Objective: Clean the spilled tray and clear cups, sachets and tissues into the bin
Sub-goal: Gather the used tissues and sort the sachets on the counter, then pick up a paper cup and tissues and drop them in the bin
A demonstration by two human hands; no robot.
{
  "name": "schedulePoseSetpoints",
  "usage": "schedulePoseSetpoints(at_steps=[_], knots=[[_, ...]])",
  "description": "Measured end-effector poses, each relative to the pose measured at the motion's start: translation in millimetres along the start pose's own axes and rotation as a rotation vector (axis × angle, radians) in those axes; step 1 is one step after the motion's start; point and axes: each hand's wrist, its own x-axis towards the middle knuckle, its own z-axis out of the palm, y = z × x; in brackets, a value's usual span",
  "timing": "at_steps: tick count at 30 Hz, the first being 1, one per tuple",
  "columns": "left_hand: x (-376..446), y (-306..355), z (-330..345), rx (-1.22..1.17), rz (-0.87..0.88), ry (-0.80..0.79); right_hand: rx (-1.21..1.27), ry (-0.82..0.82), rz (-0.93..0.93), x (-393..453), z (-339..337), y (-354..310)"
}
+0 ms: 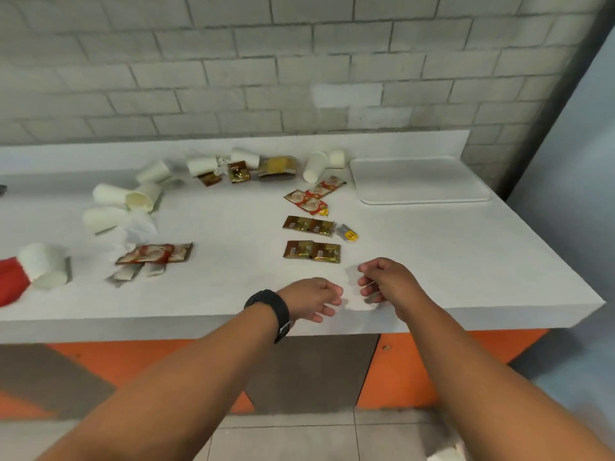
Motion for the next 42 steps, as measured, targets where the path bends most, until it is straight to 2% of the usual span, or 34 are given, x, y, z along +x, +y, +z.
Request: schedulePoseSetpoints(at_steps=[8, 15, 23, 30, 34, 38, 42], knots=[[-54, -67, -112, -0.032, -0.027, 0.164, -0.045, -0.063, -0.013, 1, 116, -39], [-84, -111, -176, -0.086, -0.042, 0.284, -0.063, -0.116, -0.037, 4, 184, -52], [-94, -152, -225, -0.446, -0.061, 0.482, -0.113, -0.182, -0.061, 19, 233, -66], [-95, -169, -254, -0.605, -0.068, 0.689, -0.104, -0.264, -0.091, 49, 254, -87], [-100, -169, -276, -0.502, -0.065, 0.859, -0.086, -0.323, -0.127, 69, 269, -107], [-98, -173, -310, -0.244, -0.039, 1.145, -0.112, -0.416, -0.155, 87, 294, -127], [-102, -182, -338, -0.064, -0.156, 1.41, -0.163, -0.467, -0.185, 96, 319, -136]])
